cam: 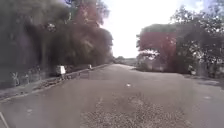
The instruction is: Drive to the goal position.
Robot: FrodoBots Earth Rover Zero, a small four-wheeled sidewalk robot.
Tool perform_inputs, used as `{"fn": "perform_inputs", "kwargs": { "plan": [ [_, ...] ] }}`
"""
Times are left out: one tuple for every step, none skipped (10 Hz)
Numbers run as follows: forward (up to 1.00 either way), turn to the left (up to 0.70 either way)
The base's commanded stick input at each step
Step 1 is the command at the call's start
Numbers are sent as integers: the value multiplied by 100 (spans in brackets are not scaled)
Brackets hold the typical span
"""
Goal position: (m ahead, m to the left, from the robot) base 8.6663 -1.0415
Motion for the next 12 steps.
{"fn": "perform_inputs", "kwargs": {
  "plan": [
    [50, 0],
    [50, 0],
    [50, 0],
    [50, 0],
    [50, 0],
    [50, 0],
    [50, 0],
    [50, 0],
    [50, 0],
    [50, 0],
    [50, 0],
    [50, 0]
  ]
}}
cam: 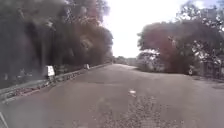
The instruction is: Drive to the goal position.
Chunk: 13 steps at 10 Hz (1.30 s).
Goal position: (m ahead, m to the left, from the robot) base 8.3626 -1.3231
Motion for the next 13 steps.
{"fn": "perform_inputs", "kwargs": {
  "plan": [
    [50, 0],
    [50, 0],
    [50, 0],
    [50, 0],
    [50, 0],
    [50, 0],
    [50, 0],
    [50, 0],
    [50, 0],
    [50, 0],
    [50, 0],
    [50, 0],
    [50, 0]
  ]
}}
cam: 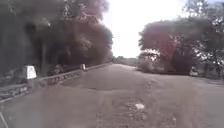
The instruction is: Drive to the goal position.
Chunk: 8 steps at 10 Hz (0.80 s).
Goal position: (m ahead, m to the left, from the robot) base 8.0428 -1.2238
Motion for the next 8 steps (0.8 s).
{"fn": "perform_inputs", "kwargs": {
  "plan": [
    [50, 0],
    [50, 0],
    [50, 0],
    [50, 0],
    [50, 0],
    [50, 0],
    [50, 0],
    [50, 0]
  ]
}}
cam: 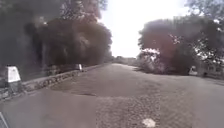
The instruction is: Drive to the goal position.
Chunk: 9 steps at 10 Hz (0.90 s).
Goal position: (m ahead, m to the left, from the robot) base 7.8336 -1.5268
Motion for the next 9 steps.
{"fn": "perform_inputs", "kwargs": {
  "plan": [
    [50, 0],
    [50, 0],
    [50, 0],
    [50, 0],
    [50, 0],
    [50, 0],
    [50, 0],
    [50, 0],
    [50, 0]
  ]
}}
